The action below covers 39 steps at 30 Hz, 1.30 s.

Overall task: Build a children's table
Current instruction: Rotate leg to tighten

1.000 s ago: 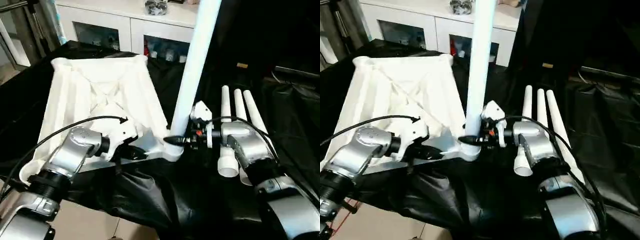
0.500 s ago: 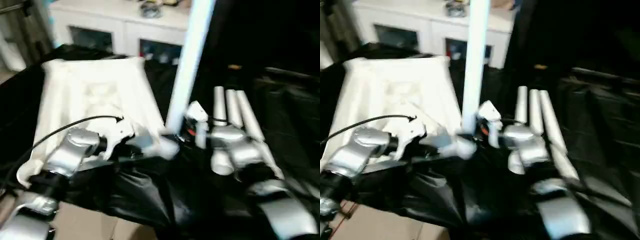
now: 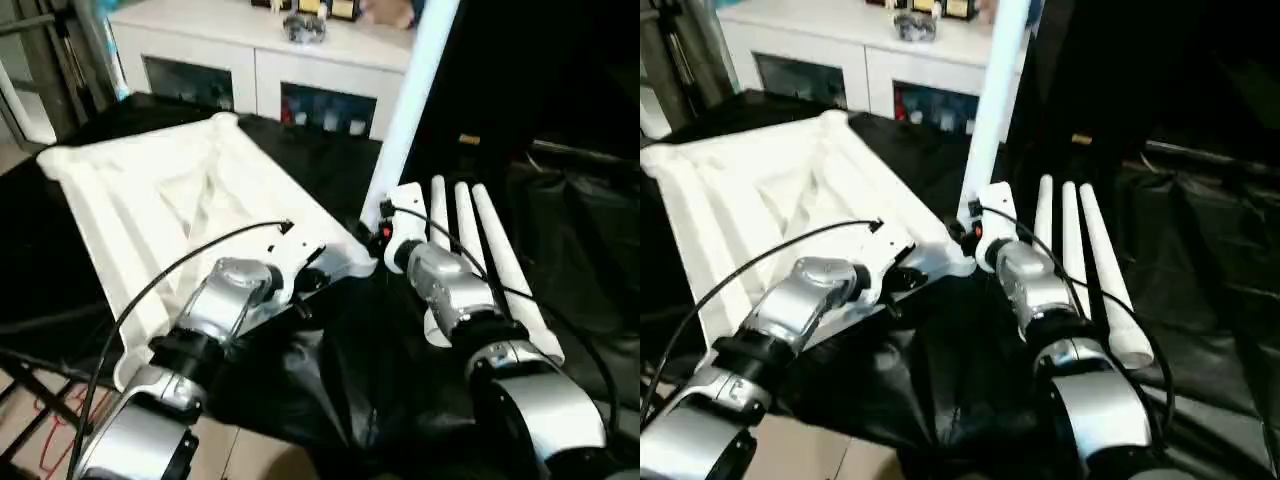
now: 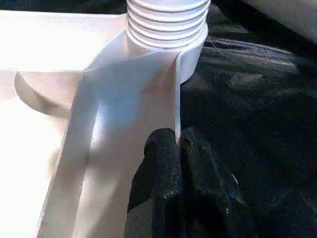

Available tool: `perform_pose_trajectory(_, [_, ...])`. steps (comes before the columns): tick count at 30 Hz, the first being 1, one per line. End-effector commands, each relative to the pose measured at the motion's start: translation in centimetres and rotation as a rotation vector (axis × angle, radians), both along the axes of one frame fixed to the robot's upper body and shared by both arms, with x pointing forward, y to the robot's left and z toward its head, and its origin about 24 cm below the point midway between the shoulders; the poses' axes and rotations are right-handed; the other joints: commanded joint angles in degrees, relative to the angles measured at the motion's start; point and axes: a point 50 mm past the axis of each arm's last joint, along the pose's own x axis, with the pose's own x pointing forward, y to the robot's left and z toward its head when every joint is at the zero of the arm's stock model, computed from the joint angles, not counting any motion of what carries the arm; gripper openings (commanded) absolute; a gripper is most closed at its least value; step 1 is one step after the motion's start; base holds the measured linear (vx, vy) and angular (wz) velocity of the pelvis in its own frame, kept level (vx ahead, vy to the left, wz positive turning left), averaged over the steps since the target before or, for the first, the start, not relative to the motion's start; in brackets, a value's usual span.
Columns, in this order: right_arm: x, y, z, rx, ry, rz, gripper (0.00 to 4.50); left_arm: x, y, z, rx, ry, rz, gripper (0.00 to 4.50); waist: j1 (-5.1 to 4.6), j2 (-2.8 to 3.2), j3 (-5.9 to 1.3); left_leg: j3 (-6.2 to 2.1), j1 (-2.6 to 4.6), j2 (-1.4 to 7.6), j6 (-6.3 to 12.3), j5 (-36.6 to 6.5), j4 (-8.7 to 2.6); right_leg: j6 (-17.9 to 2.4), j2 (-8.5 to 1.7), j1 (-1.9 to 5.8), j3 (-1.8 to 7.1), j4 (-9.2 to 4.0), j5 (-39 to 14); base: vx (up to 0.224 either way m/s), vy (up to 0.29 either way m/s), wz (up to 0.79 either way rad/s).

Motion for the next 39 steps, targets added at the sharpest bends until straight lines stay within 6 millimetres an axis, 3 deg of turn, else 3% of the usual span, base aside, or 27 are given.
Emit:
perform_pose_trajectory(1, [-4.8, 3.2, -6.8, -0.004, 0.367, 0.121, 1.88, 0.4, -3.3, 2.7, -0.071, -0.088, -0.099, 0.00, -0.34, 1.35, -1.60, -1.46, -0.24, 2.51, -0.95, -22.6, -5.15, -7.2, -5.25, 0.42, 3.10, -6.22, -27.1, 0.000, 0.000, 0.00])
perform_pose_trajectory(6, [-4.7, 3.1, -6.8, -0.016, 0.378, 0.127, 1.88, 0.4, -2.9, 2.6, -0.066, -0.082, -0.089, 0.00, -0.37, 1.28, -1.41, -1.50, -0.14, 2.52, -0.85, -23.9, -5.27, -6.7, -5.28, 0.16, 3.08, -6.46, -29.0, 0.000, 0.000, 0.00])
perform_pose_trajectory(7, [-4.7, 3.1, -6.7, -0.010, 0.379, 0.128, 2.44, 0.4, -2.9, 2.6, -0.066, -0.082, -0.088, 0.00, -0.37, 1.27, -1.38, -1.52, -0.13, 2.50, -0.85, -24.2, -5.27, -6.5, -5.31, 0.11, 3.07, -6.57, -29.7, 0.000, 0.000, 0.00])
perform_pose_trajectory(10, [-4.2, 2.9, -6.1, 0.031, 0.363, 0.125, 2.65, 0.3, -2.7, 2.6, -0.067, -0.090, -0.103, 0.00, -0.39, 1.27, -1.46, -1.59, 0.05, 2.53, -0.69, -24.8, -5.28, -6.0, -5.43, -0.12, 3.16, -6.81, -31.5, 0.000, 0.000, 0.00])
perform_pose_trajectory(11, [-4.0, 2.8, -5.9, 0.037, 0.355, 0.124, 2.65, 0.3, -2.7, 2.6, -0.067, -0.094, -0.108, 0.00, -0.34, 1.17, -1.45, -1.53, 0.02, 2.49, -0.63, -24.4, -5.27, -5.9, -5.42, -0.07, 3.16, -6.87, -31.3, 0.000, 0.000, 0.00])
perform_pose_trajectory(12, [-3.8, 2.7, -5.7, 0.037, 0.344, 0.129, 2.94, 0.4, -2.6, 2.7, -0.063, -0.097, -0.110, 0.00, -0.37, 1.25, -1.46, -1.56, -0.33, 2.63, -0.62, -23.2, -5.48, -6.4, -5.32, 0.14, 3.10, -6.54, -29.0, 0.000, 0.000, 0.00])
perform_pose_trajectory(16, [-3.1, 2.0, -4.7, 0.075, 0.307, 0.142, 3.25, 0.3, -2.3, 2.9, -0.063, -0.107, -0.131, 0.00, -0.31, 1.30, -1.50, -1.43, -0.42, 2.65, -0.28, -22.0, -5.46, -6.9, -5.43, 0.31, 3.19, -6.53, -28.1, 0.000, 0.000, 0.00])
perform_pose_trajectory(21, [-2.6, 1.0, -3.6, 0.073, 0.247, 0.226, 3.70, 0.1, -1.8, 3.1, -0.069, -0.117, -0.178, 0.00, -0.15, 1.34, -1.66, -1.14, -0.37, 2.83, -0.19, -19.7, -5.37, -9.0, -5.38, 0.54, 3.28, -6.07, -23.2, 0.000, 0.000, 0.00])
perform_pose_trajectory(25, [-2.6, 0.3, -2.6, 0.073, 0.186, 0.372, 4.03, -0.2, -1.1, 3.2, -0.073, -0.105, -0.221, 0.00, 0.33, 1.59, -2.66, -0.36, -0.98, 2.79, 2.03, -7.8, -4.24, -14.2, -5.21, 1.62, 3.21, -3.96, -4.8, 0.000, 0.000, 0.00])
perform_pose_trajectory(26, [-2.6, 0.2, -2.5, 0.071, 0.179, 0.391, 4.03, -0.3, -1.0, 3.2, -0.072, -0.104, -0.228, 0.00, 0.10, 1.27, -2.98, -0.32, -1.91, 2.38, 3.66, -2.0, -3.67, -15.4, -4.80, 2.47, 3.05, -2.72, 4.3, 0.000, 0.000, 0.00])
perform_pose_trajectory(29, [-2.6, -0.3, -2.1, 0.059, 0.151, 0.439, 4.03, -0.5, -0.6, 3.2, -0.073, -0.102, -0.251, 0.00, 0.11, 1.56, -3.18, -0.09, -1.81, 2.29, 7.66, 3.6, -2.93, -18.0, -4.74, 2.34, 2.70, -1.98, 14.0, 0.000, 0.000, 0.00])
perform_pose_trajectory(32, [-2.9, -1.6, -1.3, 0.009, 0.095, 0.552, 4.03, -1.1, 0.7, 3.2, -0.073, -0.085, -0.321, 0.00, 0.38, 1.60, -3.08, -0.12, -1.96, 2.59, 9.27, 3.7, -2.79, -18.9, -4.89, 2.48, 2.46, -1.91, 13.7, 0.000, 0.000, 0.00])
perform_pose_trajectory(39, [-3.5, -2.3, -0.3, -0.024, 0.020, 0.675, 4.03, -2.4, 2.6, 3.3, -0.072, -0.063, -0.444, 0.00, 0.69, 1.86, -2.80, 0.08, -1.67, 3.14, 6.95, 0.0, -2.97, -18.5, -4.89, 2.25, 2.32, -2.05, 7.6, 0.000, 0.000, 0.00])
